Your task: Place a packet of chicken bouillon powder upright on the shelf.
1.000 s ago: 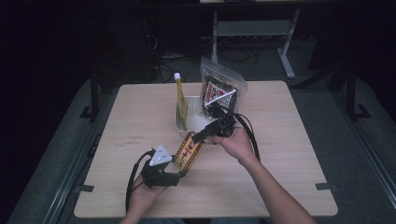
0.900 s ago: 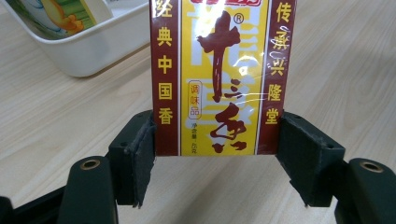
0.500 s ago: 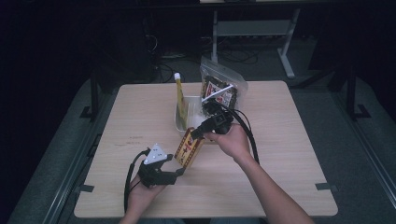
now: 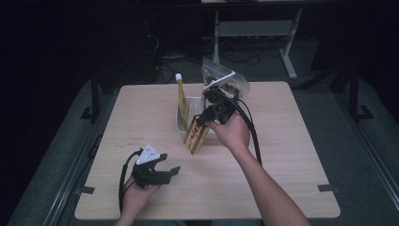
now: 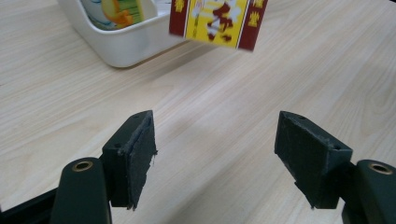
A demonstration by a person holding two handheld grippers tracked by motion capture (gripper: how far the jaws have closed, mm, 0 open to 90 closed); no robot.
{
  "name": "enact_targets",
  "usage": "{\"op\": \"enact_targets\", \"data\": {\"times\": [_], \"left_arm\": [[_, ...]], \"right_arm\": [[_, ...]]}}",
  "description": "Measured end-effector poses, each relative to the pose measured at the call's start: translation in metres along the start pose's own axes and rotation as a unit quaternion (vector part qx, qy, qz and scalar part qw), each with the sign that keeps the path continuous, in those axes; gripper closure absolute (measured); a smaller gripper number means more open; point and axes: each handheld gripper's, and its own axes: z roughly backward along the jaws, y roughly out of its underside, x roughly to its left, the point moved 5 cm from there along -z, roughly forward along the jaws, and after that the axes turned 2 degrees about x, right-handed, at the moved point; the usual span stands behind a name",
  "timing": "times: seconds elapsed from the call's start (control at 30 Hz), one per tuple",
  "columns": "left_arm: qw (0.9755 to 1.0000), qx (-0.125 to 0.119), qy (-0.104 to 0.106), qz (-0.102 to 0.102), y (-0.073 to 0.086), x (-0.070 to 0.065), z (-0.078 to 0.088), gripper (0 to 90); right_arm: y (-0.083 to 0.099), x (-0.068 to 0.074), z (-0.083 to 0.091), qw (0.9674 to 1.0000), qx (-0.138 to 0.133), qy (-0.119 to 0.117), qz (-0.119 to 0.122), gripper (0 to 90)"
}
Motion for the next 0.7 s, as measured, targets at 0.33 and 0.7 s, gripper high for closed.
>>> {"op": "enact_targets", "data": {"times": [0.33, 0.7], "left_arm": [[0.9999, -0.006, 0.001, 0.009, -0.001, 0.009, 0.001, 28.6], [0.9999, -0.01, -0.002, 0.008, -0.002, 0.011, 0.001, 28.7]], "right_arm": [[-0.024, -0.005, 0.01, 0.9977, -0.029, 0.055, -0.027, 68.2], [-0.047, -0.007, 0.001, 0.9929, -0.05, 0.087, -0.064, 68.1]]}}
